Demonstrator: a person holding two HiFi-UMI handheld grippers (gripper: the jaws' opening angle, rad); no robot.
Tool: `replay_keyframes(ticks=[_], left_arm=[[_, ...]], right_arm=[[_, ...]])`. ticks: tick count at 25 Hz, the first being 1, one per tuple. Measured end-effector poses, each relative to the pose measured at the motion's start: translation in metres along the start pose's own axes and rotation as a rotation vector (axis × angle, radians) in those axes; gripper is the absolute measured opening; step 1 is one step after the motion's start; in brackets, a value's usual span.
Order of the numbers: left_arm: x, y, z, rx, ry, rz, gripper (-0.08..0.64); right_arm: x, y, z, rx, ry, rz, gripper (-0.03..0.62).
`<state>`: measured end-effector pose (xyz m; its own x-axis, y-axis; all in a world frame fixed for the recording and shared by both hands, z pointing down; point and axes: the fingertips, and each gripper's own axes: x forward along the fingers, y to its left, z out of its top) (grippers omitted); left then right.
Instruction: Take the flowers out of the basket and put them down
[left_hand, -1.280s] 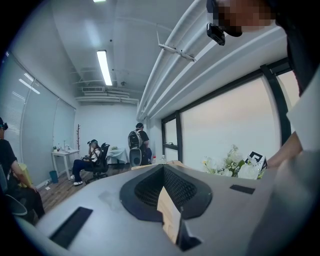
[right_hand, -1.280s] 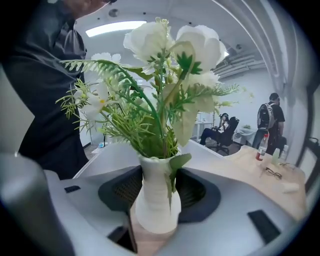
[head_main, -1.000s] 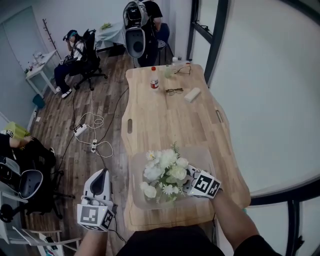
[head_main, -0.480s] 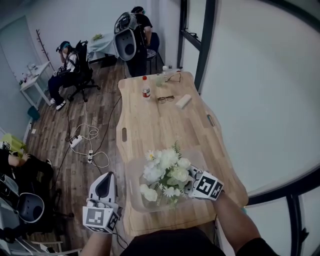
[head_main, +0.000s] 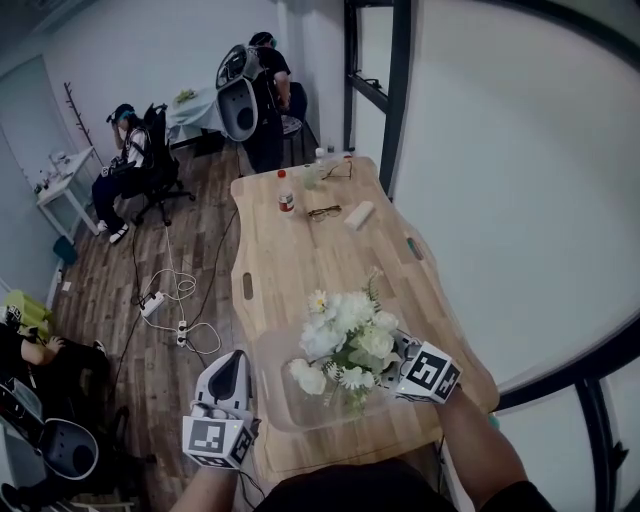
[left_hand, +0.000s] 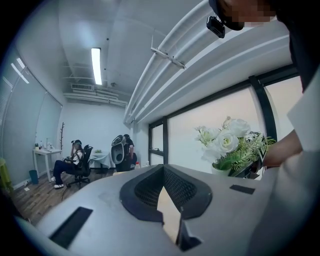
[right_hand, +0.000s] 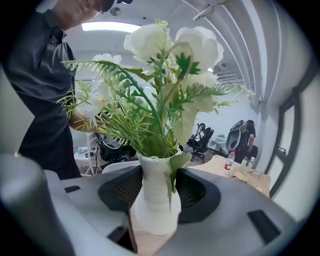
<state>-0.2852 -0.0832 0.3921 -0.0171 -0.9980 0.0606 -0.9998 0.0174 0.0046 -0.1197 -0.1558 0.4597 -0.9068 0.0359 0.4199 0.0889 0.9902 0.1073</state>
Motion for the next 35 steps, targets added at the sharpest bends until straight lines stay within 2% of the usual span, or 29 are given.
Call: replay_keyframes(ticks=[14, 20, 27, 35], left_arm=[[0.029, -0.036, 0.028, 0.007, -0.053, -0.114, 0.005], [0.040, -0.060, 0.030, 0.004, -0.061, -0.175, 0.005], [0.056, -0.087, 0.031, -0.001, -0.054, -0.237, 0.005], [0.072, -0.104, 0.034, -0.027, -0.031, -0.306, 0.005]], right_arm=[[-0.057, -0.021, 0.014, 0.004, 0.001, -0.161, 0.224], [-0.093, -0.032, 0.002, 0.032, 0.018, -0.256, 0.224], [-0.134, -0.042, -0.002, 0.096, -0.022, -0.322, 0.224], [-0.165, -0.053, 0.013, 0.095, 0.005, -0.414, 0.222]])
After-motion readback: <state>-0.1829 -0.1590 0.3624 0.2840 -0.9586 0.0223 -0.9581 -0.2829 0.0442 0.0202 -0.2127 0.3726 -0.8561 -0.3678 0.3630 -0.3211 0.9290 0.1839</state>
